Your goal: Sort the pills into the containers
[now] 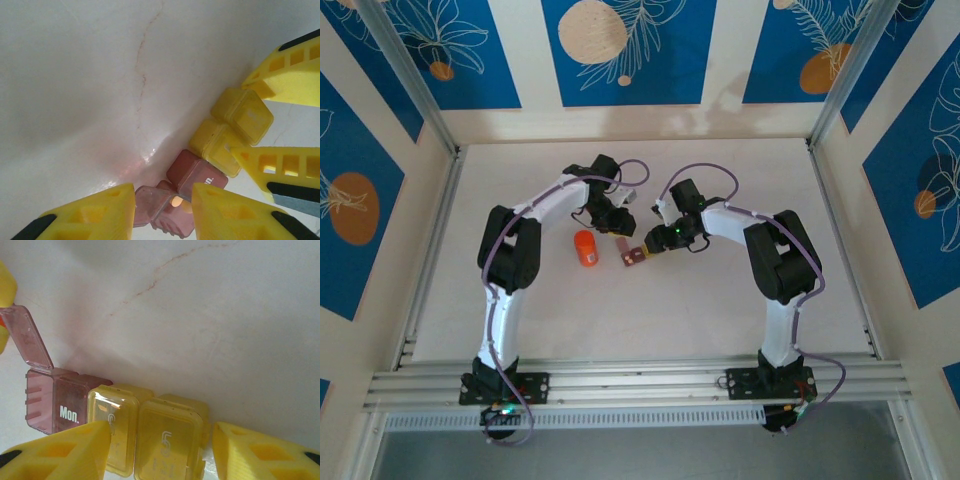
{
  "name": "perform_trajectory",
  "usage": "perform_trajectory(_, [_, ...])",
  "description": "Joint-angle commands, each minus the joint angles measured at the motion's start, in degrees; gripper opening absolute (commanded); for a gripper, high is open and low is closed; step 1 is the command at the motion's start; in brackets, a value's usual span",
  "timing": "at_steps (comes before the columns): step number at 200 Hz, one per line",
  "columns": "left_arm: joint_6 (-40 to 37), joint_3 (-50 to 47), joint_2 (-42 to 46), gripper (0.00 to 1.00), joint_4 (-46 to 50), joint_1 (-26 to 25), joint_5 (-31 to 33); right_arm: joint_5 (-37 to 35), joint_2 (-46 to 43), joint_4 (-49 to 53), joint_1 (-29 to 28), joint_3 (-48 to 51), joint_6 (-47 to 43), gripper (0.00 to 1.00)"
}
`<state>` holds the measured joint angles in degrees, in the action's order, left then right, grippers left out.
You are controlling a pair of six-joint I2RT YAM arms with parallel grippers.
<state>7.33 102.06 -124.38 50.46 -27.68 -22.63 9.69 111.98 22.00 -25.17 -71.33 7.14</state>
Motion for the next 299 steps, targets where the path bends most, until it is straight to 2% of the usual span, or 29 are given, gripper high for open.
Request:
perform_trajectory(1, [-1.17,0.15,0.21,0.39,2.61,-0.27,3.54,-1.59,2.09,2.08,-0.32,-0.74,-0.63,0.55])
perform_trajectory(75, [0.18,0.33,-0.86,0.39,0.74,-0.97,-4.21,-1.83,2.17,2.17,-0.31,-0.65,-0.52,0.55])
perform_trajectory(213, [-3.16,-0.43,2.18,0.38,5.59,-3.16,-5.3,-1.75,2.44,2.35,0.2,-0.83,0.33,0.55])
perform_trajectory(299, [-2.08,-5.62,6.0,0.38,3.74,-4.41,-4.91,-1.66,2.46,2.52,0.34,-0.79,0.42,0.55])
